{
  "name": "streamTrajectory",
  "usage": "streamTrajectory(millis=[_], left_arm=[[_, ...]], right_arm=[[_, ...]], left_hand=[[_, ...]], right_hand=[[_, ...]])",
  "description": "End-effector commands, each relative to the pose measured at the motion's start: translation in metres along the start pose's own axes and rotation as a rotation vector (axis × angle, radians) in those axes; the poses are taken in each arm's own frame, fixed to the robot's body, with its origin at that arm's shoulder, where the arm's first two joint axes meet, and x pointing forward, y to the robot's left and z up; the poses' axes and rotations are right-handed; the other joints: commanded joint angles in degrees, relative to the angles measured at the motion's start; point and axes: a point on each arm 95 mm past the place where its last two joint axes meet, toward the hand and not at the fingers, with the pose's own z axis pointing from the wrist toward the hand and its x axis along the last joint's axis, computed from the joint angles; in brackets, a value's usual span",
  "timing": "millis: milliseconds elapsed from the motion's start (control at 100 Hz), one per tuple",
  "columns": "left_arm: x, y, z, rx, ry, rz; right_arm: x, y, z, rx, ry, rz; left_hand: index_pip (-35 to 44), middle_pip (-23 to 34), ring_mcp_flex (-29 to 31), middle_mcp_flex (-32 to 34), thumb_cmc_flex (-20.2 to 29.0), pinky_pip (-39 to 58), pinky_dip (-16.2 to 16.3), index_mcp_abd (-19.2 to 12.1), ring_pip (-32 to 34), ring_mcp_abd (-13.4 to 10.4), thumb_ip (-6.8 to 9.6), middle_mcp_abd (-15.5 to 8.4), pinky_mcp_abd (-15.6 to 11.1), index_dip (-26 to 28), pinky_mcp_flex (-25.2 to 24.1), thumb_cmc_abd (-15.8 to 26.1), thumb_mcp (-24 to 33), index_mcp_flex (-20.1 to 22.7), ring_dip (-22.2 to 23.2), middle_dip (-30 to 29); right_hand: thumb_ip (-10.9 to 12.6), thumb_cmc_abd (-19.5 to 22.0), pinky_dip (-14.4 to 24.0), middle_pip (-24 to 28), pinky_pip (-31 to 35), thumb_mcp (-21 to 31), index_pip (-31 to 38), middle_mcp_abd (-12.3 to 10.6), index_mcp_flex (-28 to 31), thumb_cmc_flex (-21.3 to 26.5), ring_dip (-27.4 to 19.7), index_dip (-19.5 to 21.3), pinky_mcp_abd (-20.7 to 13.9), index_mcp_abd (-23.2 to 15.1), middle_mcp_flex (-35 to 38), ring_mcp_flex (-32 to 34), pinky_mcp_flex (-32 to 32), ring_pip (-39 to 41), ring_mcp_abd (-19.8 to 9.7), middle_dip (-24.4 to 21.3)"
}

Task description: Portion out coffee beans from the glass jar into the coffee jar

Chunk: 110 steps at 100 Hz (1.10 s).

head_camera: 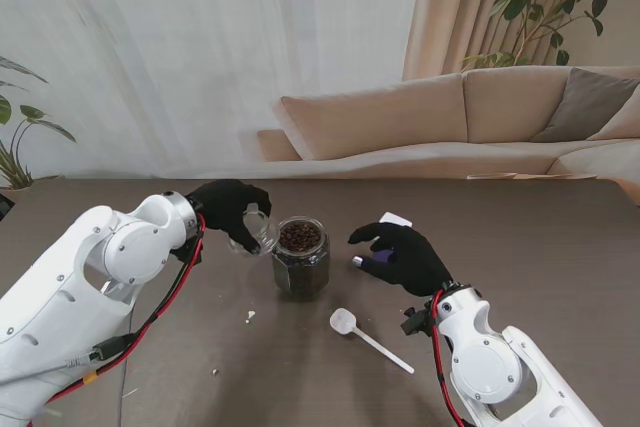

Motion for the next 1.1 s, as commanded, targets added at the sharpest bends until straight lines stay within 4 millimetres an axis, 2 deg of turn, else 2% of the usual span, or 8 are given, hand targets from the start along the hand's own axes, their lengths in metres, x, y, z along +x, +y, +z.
streamTrajectory(millis=[0,590,1090], left_arm=[[0.008,-0.014,0.004,0.015,0.022,0.003],[0.026,-0.016,0.047,-0.007,0.085,-0.005],[0.036,-0.007,0.070,-0.023,0.112,-0.009]], right_arm=[[-0.001,-0.002,0.000,0.006,-0.006,0.007],[-0.004,0.002,0.001,-0.007,-0.025,0.008],[-0.007,0.005,0.003,-0.020,-0.037,0.009]], left_hand=[[34.1,3.5,0.0,7.0,10.9,15.8,0.4,1.4,3.3,1.0,4.07,-11.6,-1.0,4.0,1.8,5.4,21.8,7.9,-0.2,1.0],[33.8,3.6,-0.1,6.8,10.9,16.0,0.0,1.5,3.3,1.1,4.11,-11.5,-1.0,4.1,1.9,5.6,21.5,7.7,-0.2,1.1],[33.8,3.5,-0.1,6.4,11.2,16.2,-0.4,1.5,3.3,1.5,4.02,-11.3,-0.6,4.1,1.8,6.3,20.7,7.3,-0.2,1.2]], right_hand=[[-0.4,1.1,0.8,-0.2,0.7,-1.5,0.0,0.5,0.6,0.8,0.5,-0.1,0.2,-0.1,-0.1,0.2,-22.9,0.4,0.0,0.2],[-0.3,1.2,0.9,-0.2,0.6,-1.5,0.1,0.6,0.7,0.8,0.5,-0.1,0.2,0.4,0.1,0.3,-22.9,0.4,0.1,0.3],[-0.3,1.4,0.9,-0.2,0.6,-1.4,0.1,0.7,0.8,0.8,0.5,-0.2,0.3,0.9,0.2,0.3,-23.0,0.4,0.2,0.2]])
